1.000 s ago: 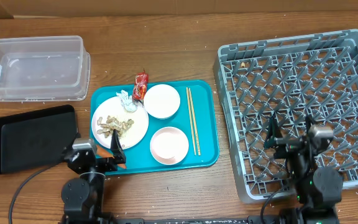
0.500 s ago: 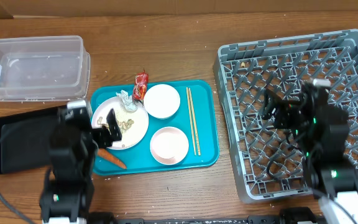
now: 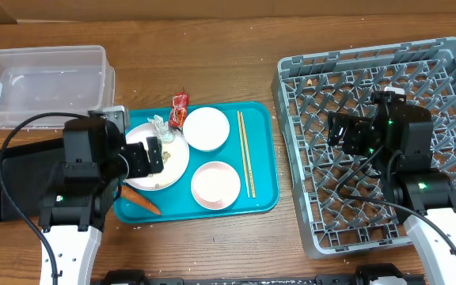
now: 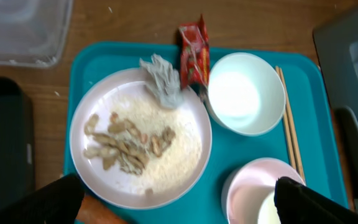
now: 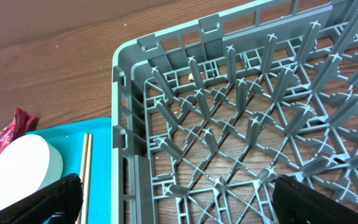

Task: Sort waste into correct bins and load items into the dishwasher
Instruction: 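Reach the left gripper to the plate and grasp the red wrapper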

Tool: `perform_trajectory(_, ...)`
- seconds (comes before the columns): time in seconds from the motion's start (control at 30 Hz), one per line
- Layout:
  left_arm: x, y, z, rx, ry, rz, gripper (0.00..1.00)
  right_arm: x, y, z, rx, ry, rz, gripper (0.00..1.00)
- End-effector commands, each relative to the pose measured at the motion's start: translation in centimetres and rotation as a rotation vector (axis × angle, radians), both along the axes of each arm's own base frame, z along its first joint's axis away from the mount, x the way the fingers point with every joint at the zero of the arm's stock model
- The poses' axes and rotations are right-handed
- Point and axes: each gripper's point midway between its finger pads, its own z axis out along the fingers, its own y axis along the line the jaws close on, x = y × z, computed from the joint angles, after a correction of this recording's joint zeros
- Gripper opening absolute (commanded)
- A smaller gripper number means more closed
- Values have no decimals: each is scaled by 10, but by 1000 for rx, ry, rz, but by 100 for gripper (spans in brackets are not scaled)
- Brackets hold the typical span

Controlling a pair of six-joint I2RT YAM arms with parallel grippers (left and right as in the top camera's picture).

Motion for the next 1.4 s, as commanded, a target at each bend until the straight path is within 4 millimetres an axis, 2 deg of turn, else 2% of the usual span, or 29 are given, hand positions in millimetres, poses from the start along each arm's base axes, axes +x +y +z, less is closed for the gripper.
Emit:
perform_trajectory(0.0, -4, -8, 6, -50, 15, -22, 100, 7, 1, 22, 12, -62, 2, 100)
perform_trajectory(0.2, -10, -9, 1, -56, 47, -25, 100, 16, 2, 35, 17, -128, 2, 100)
perform_trajectory(0.33, -7, -9, 4, -55, 30, -25, 100, 15, 2, 34, 17, -120, 3, 100)
perform_trajectory(0.5, 11, -4, 15, -39, -49, -3, 100, 14, 6, 34, 31, -119, 22, 100)
perform_trajectory(0.63, 32, 7, 12, -55, -66, 112, 100, 13, 9, 34, 42, -117, 39, 100)
perform_trajectory(0.83, 73, -9, -16, -120, -38, 89, 93, 13, 9, 34, 42, -116, 39, 100)
perform_trajectory(1.0, 105, -21, -43, -126, -32, 58, 91, 10, 9, 29, 41, -94, 39, 100)
perform_trajectory(1.07, 117, -30, -56, -136, -28, 32, 86, 8, 9, 26, 40, -78, 38, 100)
perform_trajectory(1.27, 128, -49, -81, -144, 4, -14, 75, 5, 9, 21, 39, -52, 38, 100)
perform_trajectory(1.37, 129, -57, -96, -141, 33, -30, 73, 5, 9, 21, 39, -51, 38, 100)
